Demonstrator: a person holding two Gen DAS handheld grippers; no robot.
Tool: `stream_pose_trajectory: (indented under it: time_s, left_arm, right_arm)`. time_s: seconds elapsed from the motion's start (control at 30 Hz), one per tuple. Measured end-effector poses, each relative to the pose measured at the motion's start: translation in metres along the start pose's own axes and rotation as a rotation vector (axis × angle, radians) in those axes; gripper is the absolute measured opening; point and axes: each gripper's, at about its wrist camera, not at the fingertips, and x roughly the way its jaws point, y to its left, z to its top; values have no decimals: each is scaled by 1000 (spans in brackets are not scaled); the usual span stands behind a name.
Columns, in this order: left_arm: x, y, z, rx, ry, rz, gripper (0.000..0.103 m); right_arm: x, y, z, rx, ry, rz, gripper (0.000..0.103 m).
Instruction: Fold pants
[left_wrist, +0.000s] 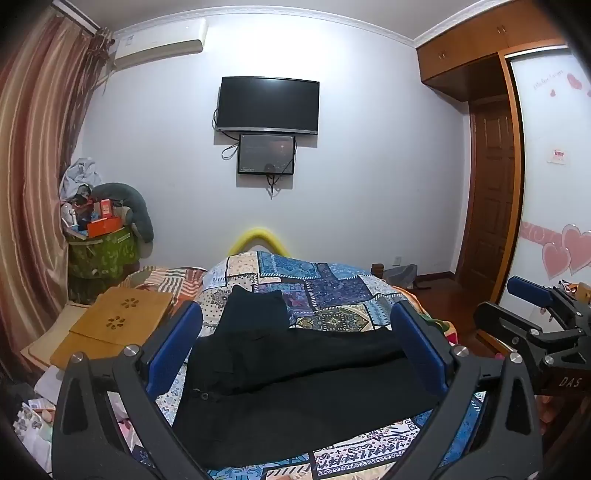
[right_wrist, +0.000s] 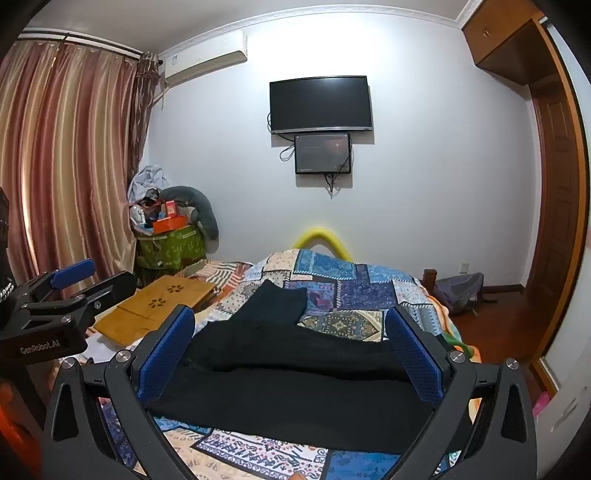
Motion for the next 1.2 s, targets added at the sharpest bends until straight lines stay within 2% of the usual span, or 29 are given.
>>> stream_pose_trajectory:
  time_s: [0.1,1.2]
  left_arm:
    - [0,-1,0,27,-13,2,103]
    - [-1,-6,-1,17,-10,5,103]
  right_arm:
    - [0,0,0,0,-2,-1,103]
    - [1,-5,-1,13,-1,-5,103]
